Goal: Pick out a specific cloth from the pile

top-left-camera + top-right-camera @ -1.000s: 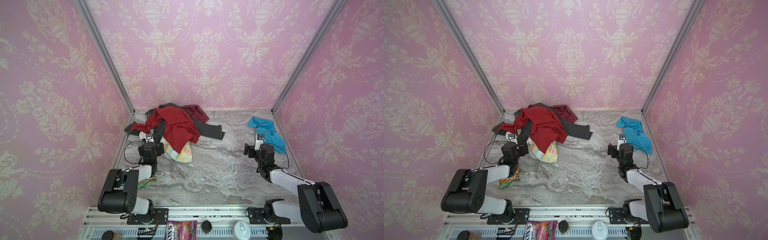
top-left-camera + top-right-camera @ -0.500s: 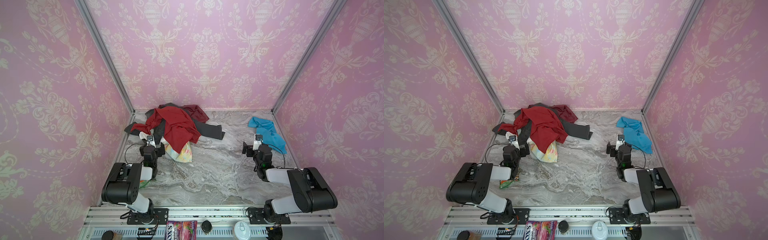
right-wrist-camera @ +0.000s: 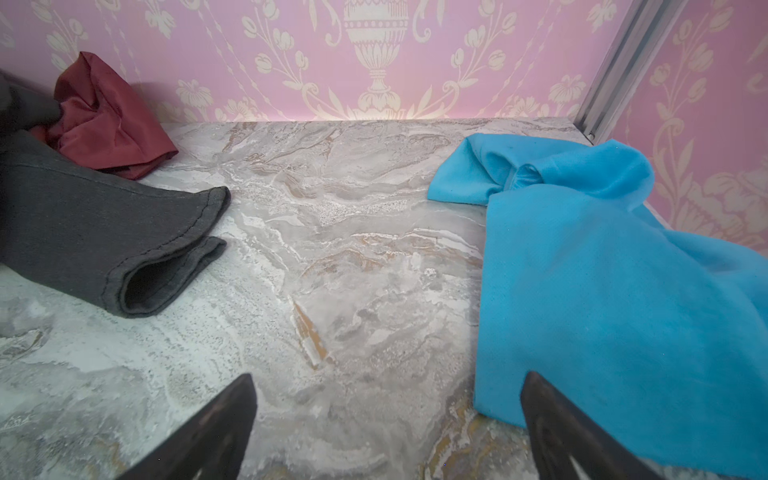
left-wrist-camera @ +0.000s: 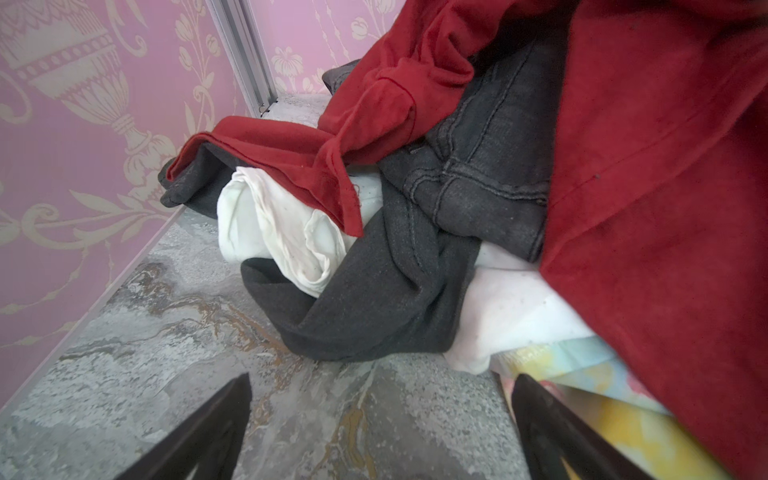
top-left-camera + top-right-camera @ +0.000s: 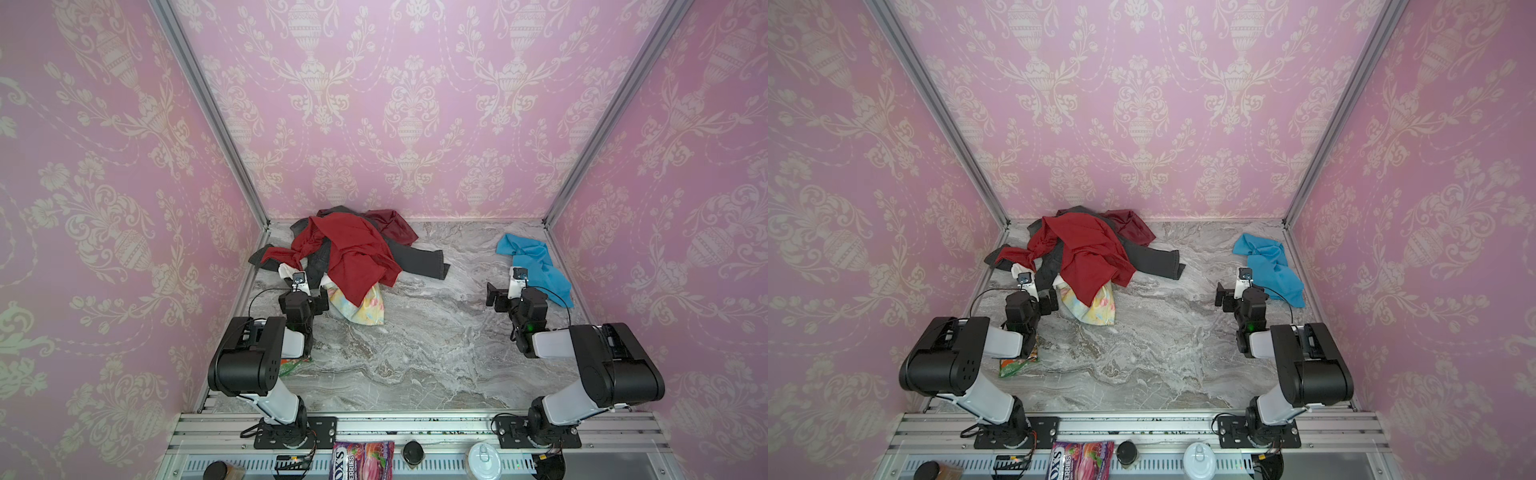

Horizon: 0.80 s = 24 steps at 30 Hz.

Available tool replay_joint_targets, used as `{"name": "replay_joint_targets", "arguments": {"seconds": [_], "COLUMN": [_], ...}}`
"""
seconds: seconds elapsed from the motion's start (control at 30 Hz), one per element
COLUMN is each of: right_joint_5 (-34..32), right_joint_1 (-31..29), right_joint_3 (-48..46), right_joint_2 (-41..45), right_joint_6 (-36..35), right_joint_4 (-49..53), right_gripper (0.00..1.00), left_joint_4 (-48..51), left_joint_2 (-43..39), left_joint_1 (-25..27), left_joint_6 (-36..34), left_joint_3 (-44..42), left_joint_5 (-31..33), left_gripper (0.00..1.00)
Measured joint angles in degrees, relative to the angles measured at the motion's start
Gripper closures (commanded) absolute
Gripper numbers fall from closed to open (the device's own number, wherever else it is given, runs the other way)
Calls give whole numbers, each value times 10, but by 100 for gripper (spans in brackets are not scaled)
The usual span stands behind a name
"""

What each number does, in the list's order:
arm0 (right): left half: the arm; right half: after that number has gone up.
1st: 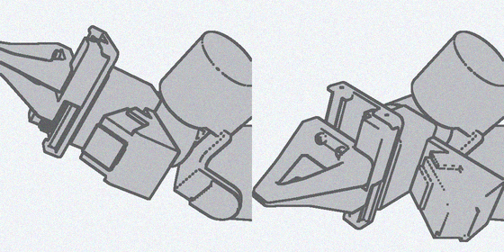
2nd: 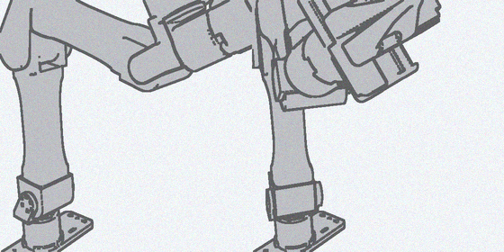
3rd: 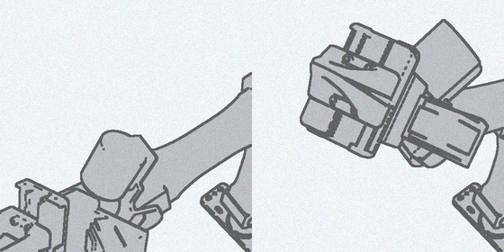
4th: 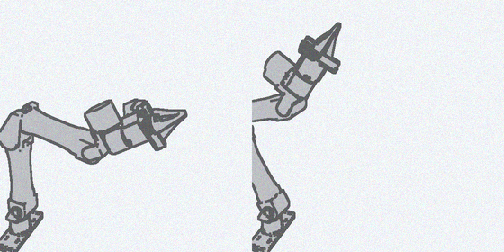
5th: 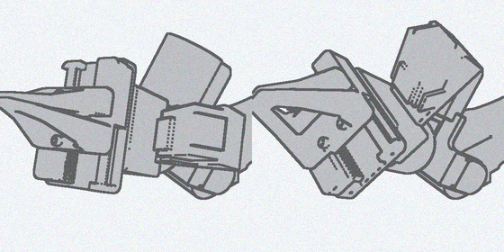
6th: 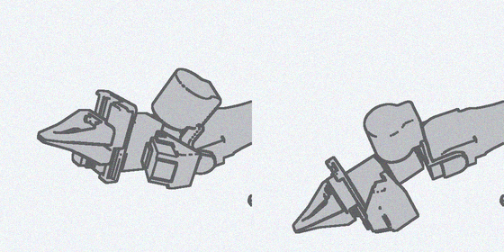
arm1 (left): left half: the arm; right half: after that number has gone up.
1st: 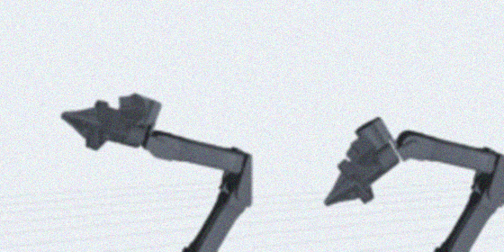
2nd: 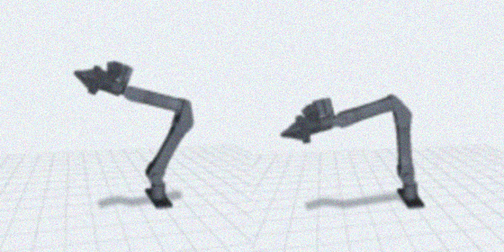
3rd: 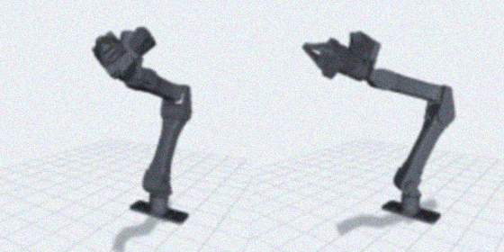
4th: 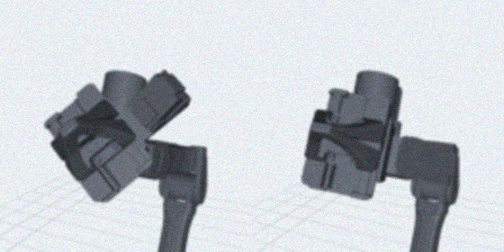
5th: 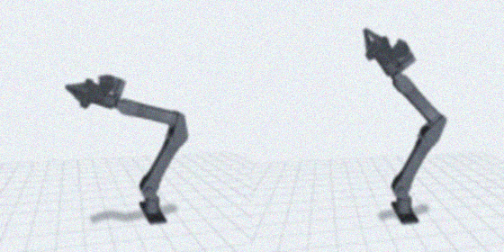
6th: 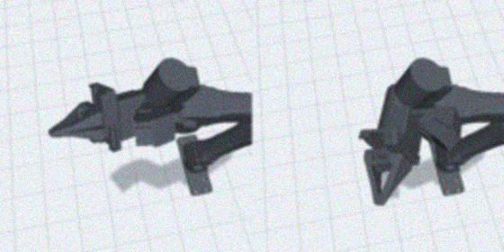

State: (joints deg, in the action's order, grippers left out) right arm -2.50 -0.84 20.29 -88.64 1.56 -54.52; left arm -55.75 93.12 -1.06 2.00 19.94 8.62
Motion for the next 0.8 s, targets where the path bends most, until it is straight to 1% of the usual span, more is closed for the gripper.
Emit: {"name": "replay_joint_targets", "arguments": {"seconds": [0.8], "right_joint_5": [7], "right_joint_1": [0], "right_joint_3": [0], "right_joint_2": [0], "right_joint_6": [0], "right_joint_4": [2], "right_gripper": [0], "left_joint_4": [-9], "left_joint_2": [0], "left_joint_1": [0], "left_joint_6": [0], "left_joint_3": [0], "left_joint_5": [-6], "left_gripper": [1]}}
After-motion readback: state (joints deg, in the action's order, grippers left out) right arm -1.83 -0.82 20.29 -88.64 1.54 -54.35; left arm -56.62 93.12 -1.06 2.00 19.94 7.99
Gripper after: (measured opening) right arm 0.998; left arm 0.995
